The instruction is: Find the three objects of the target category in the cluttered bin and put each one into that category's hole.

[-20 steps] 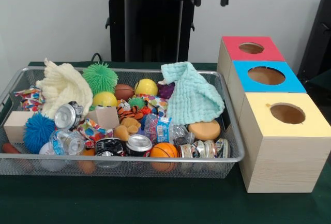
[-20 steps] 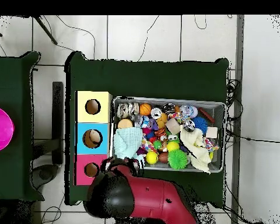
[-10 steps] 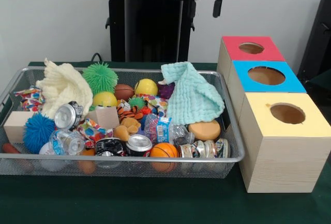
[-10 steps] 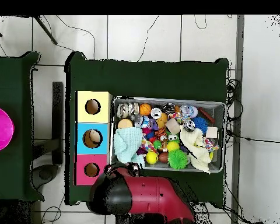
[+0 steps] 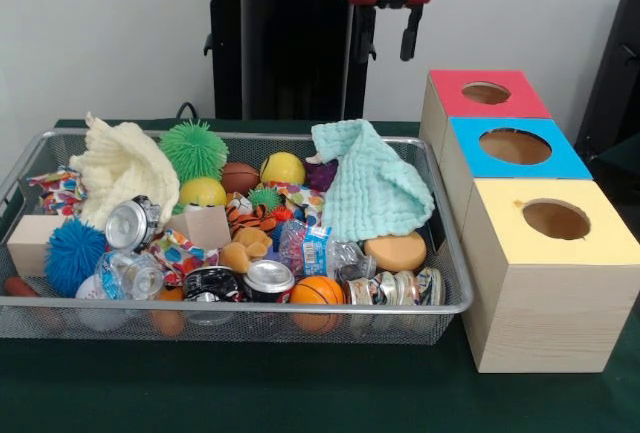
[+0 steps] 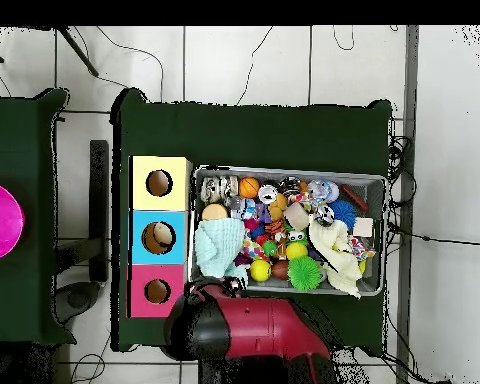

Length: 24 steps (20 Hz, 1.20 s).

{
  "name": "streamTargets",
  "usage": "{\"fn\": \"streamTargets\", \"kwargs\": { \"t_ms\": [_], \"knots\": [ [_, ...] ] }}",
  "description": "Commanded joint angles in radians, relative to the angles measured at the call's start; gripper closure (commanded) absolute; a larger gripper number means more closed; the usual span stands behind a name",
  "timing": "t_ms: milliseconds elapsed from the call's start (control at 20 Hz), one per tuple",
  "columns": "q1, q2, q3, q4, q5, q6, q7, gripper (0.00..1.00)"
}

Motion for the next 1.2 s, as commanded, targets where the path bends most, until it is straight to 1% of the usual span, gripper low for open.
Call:
{"fn": "streamTargets", "kwargs": {
  "t_ms": [50,100,150,200,350,450,500,550,700,900,1050,1150,1200],
  "knots": [
    [0.016,0.112,0.030,-0.032,-0.106,-0.084,0.056,0.00],
    [0.026,0.117,0.018,-0.039,-0.119,-0.095,0.065,0.00],
    [0.052,0.129,-0.017,-0.059,-0.142,-0.096,0.083,0.00],
    [0.060,0.138,-0.031,-0.066,-0.152,-0.097,0.090,0.00],
    [0.068,0.162,-0.047,-0.084,-0.161,-0.101,0.100,0.00],
    [0.088,0.163,-0.079,-0.103,-0.189,-0.093,0.104,0.00],
    [0.081,0.166,-0.081,-0.109,-0.194,-0.093,0.099,0.00],
    [0.063,0.162,-0.068,-0.102,-0.186,-0.089,0.088,0.00],
    [0.025,0.154,-0.038,-0.120,-0.187,-0.059,0.047,0.00],
    [-0.023,0.153,0.010,-0.132,-0.174,-0.045,0.017,0.00],
    [-0.037,0.154,0.016,-0.136,-0.166,-0.040,0.022,0.00],
    [-0.046,0.161,0.017,-0.161,-0.158,-0.024,0.024,0.00],
    [-0.039,0.166,0.004,-0.178,-0.164,-0.022,0.032,0.00]
  ]
}}
